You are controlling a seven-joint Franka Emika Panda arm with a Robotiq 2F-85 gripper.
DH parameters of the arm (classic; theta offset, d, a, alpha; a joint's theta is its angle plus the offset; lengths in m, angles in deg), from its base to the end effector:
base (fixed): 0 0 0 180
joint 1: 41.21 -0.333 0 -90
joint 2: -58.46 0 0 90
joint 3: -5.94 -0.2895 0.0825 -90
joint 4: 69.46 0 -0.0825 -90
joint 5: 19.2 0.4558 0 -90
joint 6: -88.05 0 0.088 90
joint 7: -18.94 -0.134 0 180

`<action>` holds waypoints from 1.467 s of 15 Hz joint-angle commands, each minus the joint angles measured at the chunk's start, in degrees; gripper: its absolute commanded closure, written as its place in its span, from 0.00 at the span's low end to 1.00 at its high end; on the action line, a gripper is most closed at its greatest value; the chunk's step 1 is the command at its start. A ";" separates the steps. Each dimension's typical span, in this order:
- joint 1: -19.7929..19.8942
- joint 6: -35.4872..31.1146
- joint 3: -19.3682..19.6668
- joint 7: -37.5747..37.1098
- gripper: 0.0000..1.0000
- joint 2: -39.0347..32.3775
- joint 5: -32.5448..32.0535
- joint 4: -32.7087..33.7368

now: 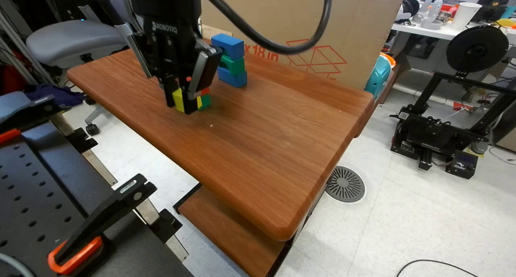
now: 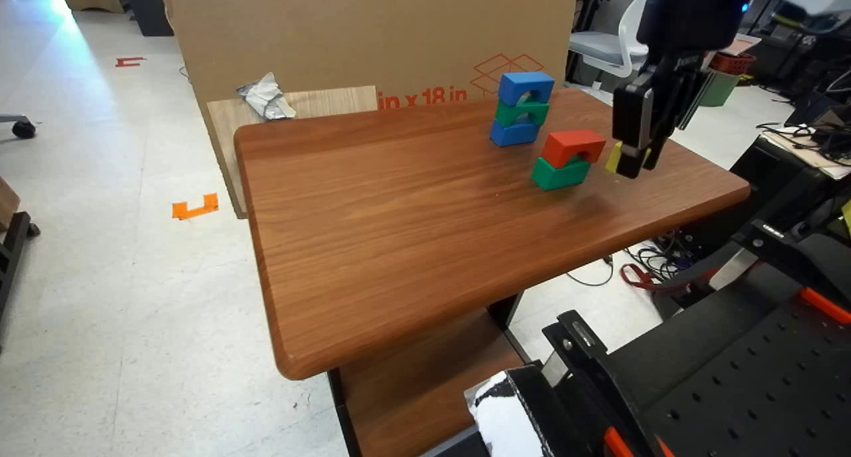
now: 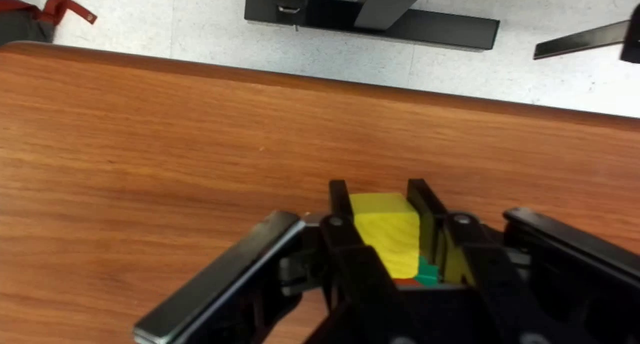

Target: Put the yellow block on top of the orange block

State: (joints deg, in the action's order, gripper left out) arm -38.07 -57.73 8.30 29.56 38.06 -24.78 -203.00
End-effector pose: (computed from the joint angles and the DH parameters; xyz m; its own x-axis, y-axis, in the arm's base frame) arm 0.5181 -0.0528 0.0574 0.9735 0.1702 -0.1526 0.1766 -0.9838 0.0294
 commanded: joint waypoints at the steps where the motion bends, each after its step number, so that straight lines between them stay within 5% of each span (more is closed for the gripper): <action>1: 1.06 5.46 -2.74 -0.51 0.92 6.99 6.90 -1.88; 7: -0.05 7.23 -3.10 -1.52 0.92 9.51 12.55 0.80; 22: -2.39 5.27 -1.54 -13.27 0.92 0.67 6.10 6.49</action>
State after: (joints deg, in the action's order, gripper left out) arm -39.18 -52.66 5.76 18.88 40.65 -17.09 -198.79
